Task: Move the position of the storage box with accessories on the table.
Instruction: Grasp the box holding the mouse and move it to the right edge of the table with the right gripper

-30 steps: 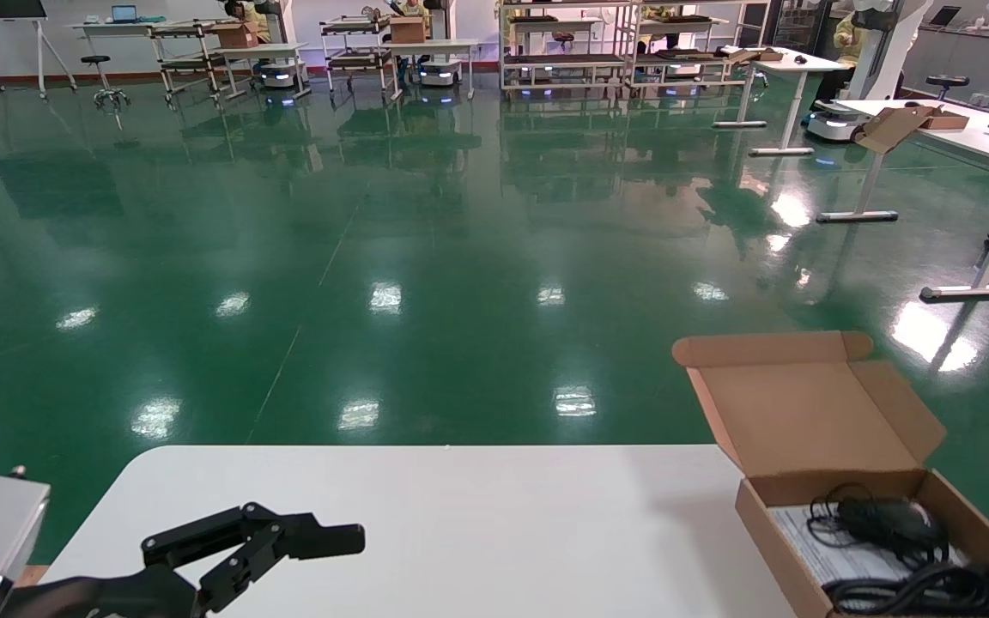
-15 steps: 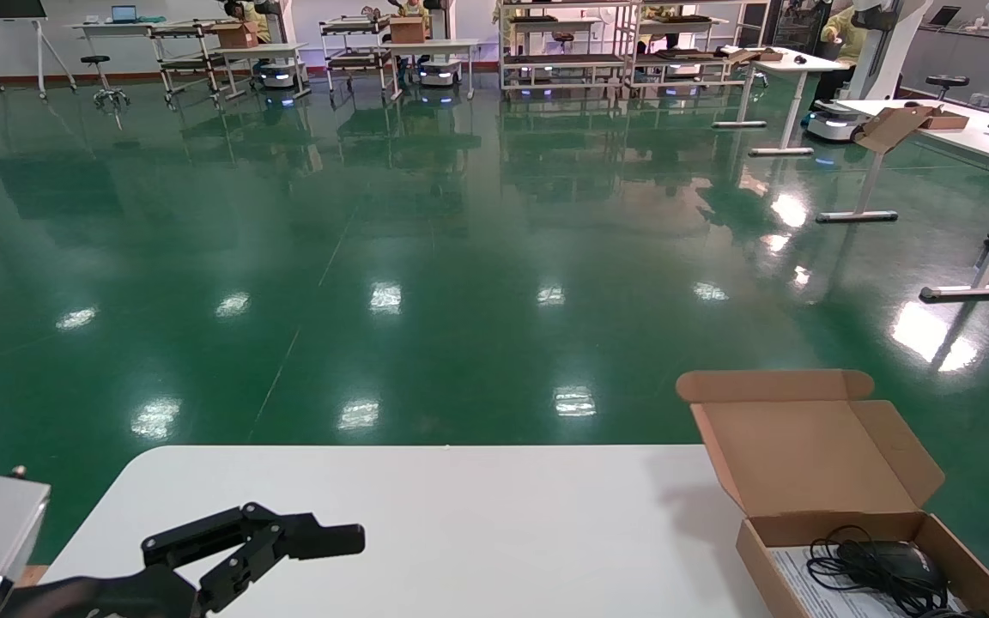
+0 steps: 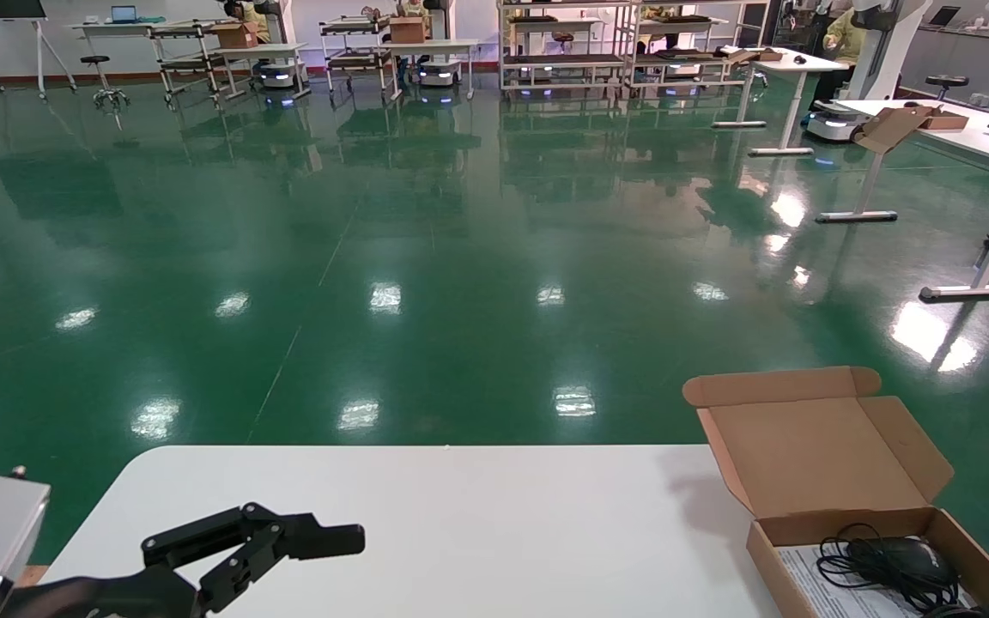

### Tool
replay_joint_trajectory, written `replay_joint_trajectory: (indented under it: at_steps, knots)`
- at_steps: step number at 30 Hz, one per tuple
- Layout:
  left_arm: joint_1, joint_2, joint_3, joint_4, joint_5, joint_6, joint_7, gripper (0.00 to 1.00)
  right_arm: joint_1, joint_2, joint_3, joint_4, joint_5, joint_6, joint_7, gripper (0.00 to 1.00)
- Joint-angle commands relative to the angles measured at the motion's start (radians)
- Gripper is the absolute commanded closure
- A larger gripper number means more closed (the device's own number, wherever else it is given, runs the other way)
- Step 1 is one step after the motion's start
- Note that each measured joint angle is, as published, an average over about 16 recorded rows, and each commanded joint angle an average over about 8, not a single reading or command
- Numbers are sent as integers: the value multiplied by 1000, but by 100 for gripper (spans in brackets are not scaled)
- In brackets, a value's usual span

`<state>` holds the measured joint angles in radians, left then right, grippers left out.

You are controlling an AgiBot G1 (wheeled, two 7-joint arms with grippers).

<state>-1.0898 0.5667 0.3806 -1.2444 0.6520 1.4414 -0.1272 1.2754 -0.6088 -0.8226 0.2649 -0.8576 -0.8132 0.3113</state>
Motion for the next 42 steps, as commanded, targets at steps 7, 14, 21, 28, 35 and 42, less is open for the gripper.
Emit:
replay_joint_trajectory:
  at_steps: [7, 14, 21, 28, 35, 42]
  knots:
    - [0, 0, 0, 0, 0, 0, 0, 0, 26, -50, 34, -77, 33, 19, -112, 100]
    - [0, 0, 0, 0, 0, 0, 0, 0, 31, -99, 68, -133, 75, 34, -206, 100]
    - [0, 0, 0, 0, 0, 0, 0, 0, 35, -130, 85, -184, 97, 42, -262, 50]
    - [0, 0, 0, 0, 0, 0, 0, 0, 36, -143, 97, -218, 113, 47, -300, 0]
    - [0, 0, 0, 0, 0, 0, 0, 0, 36, -148, 109, -235, 130, 46, -329, 0]
    - [0, 0, 0, 0, 0, 0, 0, 0, 31, -151, 130, -241, 159, 36, -360, 0]
